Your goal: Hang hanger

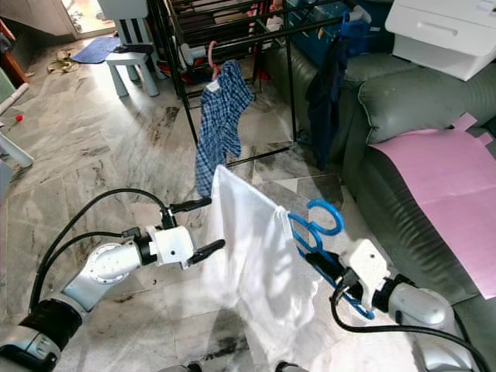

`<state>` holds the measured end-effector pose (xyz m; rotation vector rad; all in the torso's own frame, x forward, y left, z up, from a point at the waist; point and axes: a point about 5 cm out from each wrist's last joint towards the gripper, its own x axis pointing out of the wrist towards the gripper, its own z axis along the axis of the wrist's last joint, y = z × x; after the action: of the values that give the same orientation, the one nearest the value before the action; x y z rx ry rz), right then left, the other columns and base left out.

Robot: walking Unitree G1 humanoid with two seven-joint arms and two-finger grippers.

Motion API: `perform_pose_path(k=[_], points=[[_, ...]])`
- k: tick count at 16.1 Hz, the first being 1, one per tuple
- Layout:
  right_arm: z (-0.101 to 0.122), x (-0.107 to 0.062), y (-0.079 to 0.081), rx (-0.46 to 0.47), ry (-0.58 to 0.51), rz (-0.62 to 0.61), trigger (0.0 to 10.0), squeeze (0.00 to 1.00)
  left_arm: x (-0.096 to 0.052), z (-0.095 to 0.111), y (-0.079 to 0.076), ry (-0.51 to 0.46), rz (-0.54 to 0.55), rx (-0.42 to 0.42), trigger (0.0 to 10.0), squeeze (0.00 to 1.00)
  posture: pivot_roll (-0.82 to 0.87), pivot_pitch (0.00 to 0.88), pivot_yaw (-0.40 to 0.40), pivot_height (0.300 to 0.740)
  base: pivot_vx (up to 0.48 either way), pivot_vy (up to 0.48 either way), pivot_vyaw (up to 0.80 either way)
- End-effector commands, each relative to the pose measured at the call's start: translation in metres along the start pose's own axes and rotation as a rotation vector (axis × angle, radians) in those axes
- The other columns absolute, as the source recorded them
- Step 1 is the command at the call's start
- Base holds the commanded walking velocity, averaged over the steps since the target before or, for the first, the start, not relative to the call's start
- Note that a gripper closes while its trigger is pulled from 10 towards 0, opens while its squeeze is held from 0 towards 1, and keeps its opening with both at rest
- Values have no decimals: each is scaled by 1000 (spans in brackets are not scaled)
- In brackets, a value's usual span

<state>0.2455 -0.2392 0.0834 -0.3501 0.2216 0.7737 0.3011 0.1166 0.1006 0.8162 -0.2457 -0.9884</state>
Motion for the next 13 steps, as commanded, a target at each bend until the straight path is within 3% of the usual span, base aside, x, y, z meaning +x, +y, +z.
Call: perform_pose_path(k=[1, 4, 13], points=[[11, 3, -7, -47, -33, -3, 10000, 0, 1, 1, 0, -4, -27, 23, 10000, 1000, -84, 125, 87, 740, 0, 0, 0], [12, 6, -14, -109, 5, -12, 10000, 0, 3, 2, -4, -19, -53, 42, 10000, 1000, -82, 123, 89, 740, 0, 0, 0], [1, 7, -5, -198, 97, 142, 10000, 0, 14, 5, -4, -39, -53, 62, 10000, 1000, -83, 111, 94, 740, 0, 0, 0]])
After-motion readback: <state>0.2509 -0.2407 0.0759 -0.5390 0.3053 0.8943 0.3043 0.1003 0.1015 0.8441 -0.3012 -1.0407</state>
